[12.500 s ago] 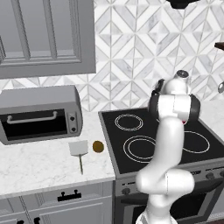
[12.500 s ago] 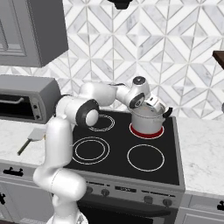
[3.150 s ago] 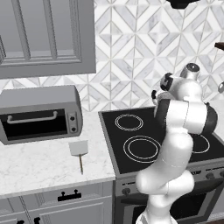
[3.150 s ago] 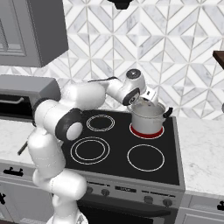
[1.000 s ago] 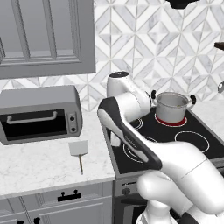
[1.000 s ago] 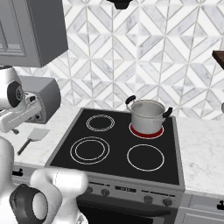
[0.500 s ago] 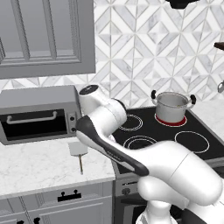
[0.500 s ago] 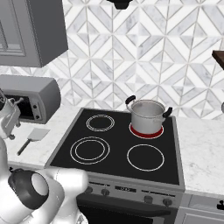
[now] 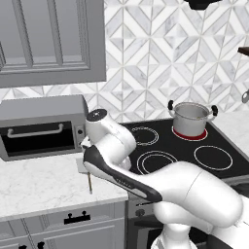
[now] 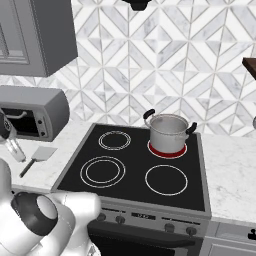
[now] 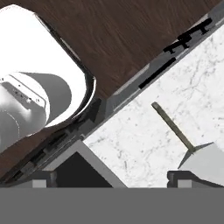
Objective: Put the avocado and bell pepper in the pot. Retrieve the spatula and lightly stir the vegetables in the pot.
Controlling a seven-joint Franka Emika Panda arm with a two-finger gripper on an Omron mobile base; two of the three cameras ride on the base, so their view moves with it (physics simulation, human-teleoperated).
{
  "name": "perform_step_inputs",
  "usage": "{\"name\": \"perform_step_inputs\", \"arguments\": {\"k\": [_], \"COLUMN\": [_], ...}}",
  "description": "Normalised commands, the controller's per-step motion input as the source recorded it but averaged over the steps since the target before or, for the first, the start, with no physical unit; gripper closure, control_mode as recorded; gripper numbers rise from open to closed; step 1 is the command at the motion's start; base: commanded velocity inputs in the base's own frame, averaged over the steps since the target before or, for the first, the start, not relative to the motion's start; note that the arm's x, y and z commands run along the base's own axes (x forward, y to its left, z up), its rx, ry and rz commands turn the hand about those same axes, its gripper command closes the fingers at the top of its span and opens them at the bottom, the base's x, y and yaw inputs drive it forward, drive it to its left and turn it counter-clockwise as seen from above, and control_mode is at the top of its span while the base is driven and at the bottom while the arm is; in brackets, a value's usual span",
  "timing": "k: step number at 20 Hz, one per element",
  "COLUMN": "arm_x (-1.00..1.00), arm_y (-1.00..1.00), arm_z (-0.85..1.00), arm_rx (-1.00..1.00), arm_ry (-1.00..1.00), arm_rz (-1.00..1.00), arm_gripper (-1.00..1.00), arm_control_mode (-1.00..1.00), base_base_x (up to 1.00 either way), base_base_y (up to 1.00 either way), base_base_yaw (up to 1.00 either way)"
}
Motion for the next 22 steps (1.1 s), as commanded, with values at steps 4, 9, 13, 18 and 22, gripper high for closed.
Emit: {"name": "perform_step_inputs", "arguments": {"k": [4, 9, 13, 18, 22], "arm_x": [0.0, 0.11, 0.36, 0.2, 0.03], "arm_y": [0.44, 0.26, 0.46, 0.39, 0.24], "arm_z": [-0.61, -0.37, -0.28, -0.39, -0.32], "arm_rx": [-0.01, 0.0, -0.02, -0.07, -0.09], "arm_ry": [-0.01, -0.03, 0.0, 0.0, -0.01], "arm_rz": [0.3, 0.15, 0.16, 0.13, 0.06], "arm_gripper": [-1.0, -1.0, -1.0, -1.0, -1.0], "arm_control_mode": [-1.0, -1.0, -1.0, -1.0, -1.0], "base_base_x": [0.0, 0.0, 0.0, 0.0, 0.0], "base_base_y": [0.0, 0.0, 0.0, 0.0, 0.0], "base_base_yaw": [0.0, 0.0, 0.0, 0.0, 0.0]}}
